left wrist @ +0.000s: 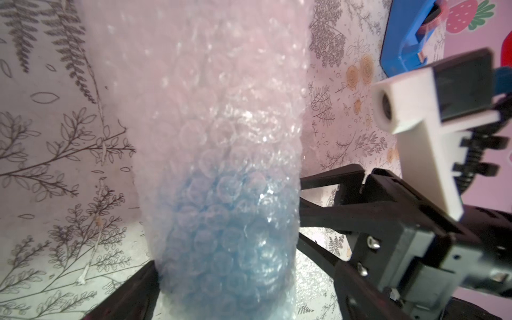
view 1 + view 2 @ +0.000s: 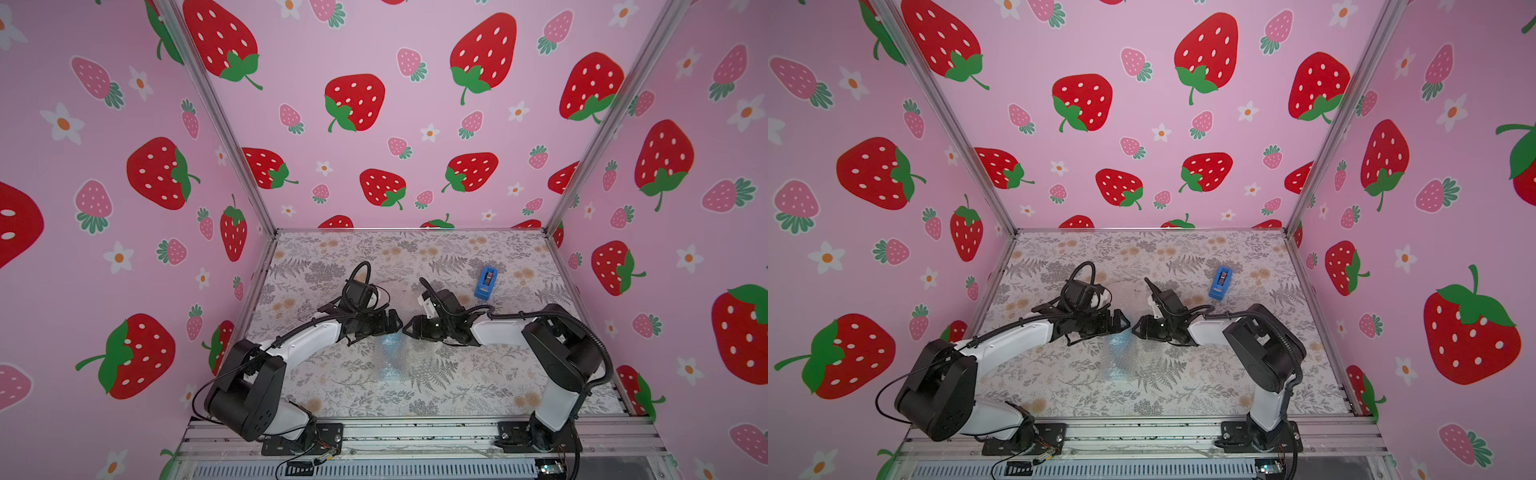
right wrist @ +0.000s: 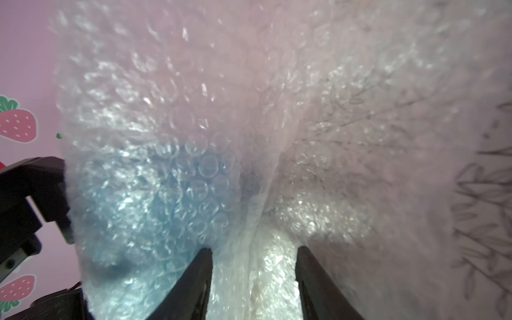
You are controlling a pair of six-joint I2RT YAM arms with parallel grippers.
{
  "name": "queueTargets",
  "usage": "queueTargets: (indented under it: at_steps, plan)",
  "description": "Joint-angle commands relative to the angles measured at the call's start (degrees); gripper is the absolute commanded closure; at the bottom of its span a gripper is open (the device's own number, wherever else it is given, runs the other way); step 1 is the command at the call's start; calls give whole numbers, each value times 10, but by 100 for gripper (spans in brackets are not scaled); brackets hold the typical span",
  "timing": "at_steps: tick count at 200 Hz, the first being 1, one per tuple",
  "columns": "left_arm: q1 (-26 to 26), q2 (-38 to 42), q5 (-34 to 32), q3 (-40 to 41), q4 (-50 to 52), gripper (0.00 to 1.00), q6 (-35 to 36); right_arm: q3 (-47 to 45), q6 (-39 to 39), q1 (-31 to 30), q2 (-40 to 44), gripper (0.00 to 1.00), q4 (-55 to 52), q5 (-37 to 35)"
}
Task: Wrap wine glasses in bubble wrap
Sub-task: Wrap the wine glass in bubble wrap.
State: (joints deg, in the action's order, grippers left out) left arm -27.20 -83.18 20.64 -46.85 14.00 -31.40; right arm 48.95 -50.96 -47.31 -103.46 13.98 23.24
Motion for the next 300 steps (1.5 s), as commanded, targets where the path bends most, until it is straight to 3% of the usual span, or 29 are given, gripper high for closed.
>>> queueTargets:
  at_steps: [1,144,170,223,300]
  plan:
    - [12,-6,17,-13,8,1,28,17,5,-5,-16,49,-10,-5]
    - [39,-62,30,-35,-1,0,38,40,22,-5,-52,49,-35,-18]
    - [39,-70,21,-41,7,10,41,41,23,-5,-51,49,-40,-19]
    - [10,-94,-83,-87,101,25,64,28,30,-4,-15,49,-75,-38]
    - [-68,-152,-243,-198,256,27,62,-10,65,26,99,49,-177,-90]
